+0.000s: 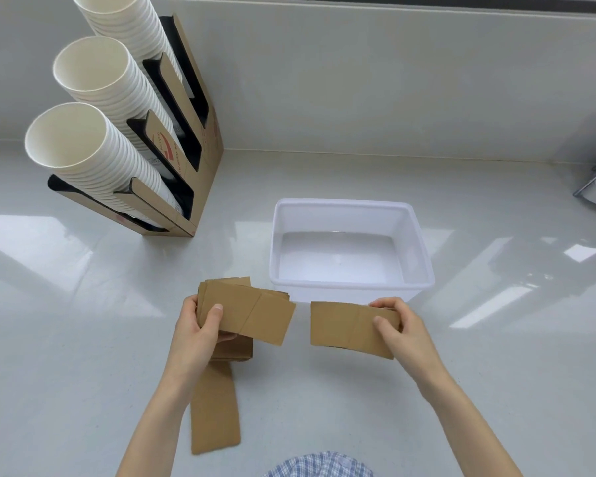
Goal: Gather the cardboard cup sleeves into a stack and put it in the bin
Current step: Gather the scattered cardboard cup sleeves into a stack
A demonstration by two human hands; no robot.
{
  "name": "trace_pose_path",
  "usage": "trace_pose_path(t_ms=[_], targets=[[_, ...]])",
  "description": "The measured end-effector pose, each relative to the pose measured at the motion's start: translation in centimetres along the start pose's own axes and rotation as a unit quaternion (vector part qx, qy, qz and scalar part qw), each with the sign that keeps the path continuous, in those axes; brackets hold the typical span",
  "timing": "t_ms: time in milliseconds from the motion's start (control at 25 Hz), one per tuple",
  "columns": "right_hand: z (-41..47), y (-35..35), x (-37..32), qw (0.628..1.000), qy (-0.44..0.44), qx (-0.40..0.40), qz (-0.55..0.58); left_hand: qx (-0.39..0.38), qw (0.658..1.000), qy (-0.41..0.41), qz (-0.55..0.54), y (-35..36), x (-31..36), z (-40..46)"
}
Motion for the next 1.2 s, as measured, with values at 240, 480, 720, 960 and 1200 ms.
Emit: trace_pose_path(t_ms=[240,480,720,960,1200], targets=[[-0.4,0.1,-1.5,0.996,-0.002,-0.025,0.084,-0.018,1.000,0.006,0.000,1.7,0.2,-0.4],[-0.5,3.5,-1.5,0.993,0.016,-0.048,0.106,-0.068,0.997,-0.016,-0.029,4.6,-0.4,-1.4],[-0.2,4.2,-1.0,0.997,0.006,-0.002,0.074,-0.109,0.991,-0.029,-0.071,6.6,-0.8,-2.0],[-0.6,4.3,-0.6,0.994,0.011,0.000,0.111,-0.156,0.983,-0.031,-0.087,7.9,-1.1,-2.8],[-0.7,3.5,0.2,0.998,-0.028,-0.007,0.064,-0.162,0.986,0.039,0.013,8.1,-2.1,-2.5]])
Point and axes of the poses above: each hand's wrist, its own z-axis towards the middle knuckle, its own y-axis out of the palm, x = y × z, the point moved 3 cm from there along z, towards the middle knuckle, and after that the axes turned 4 degrees about -z, right-handed, at the moved point
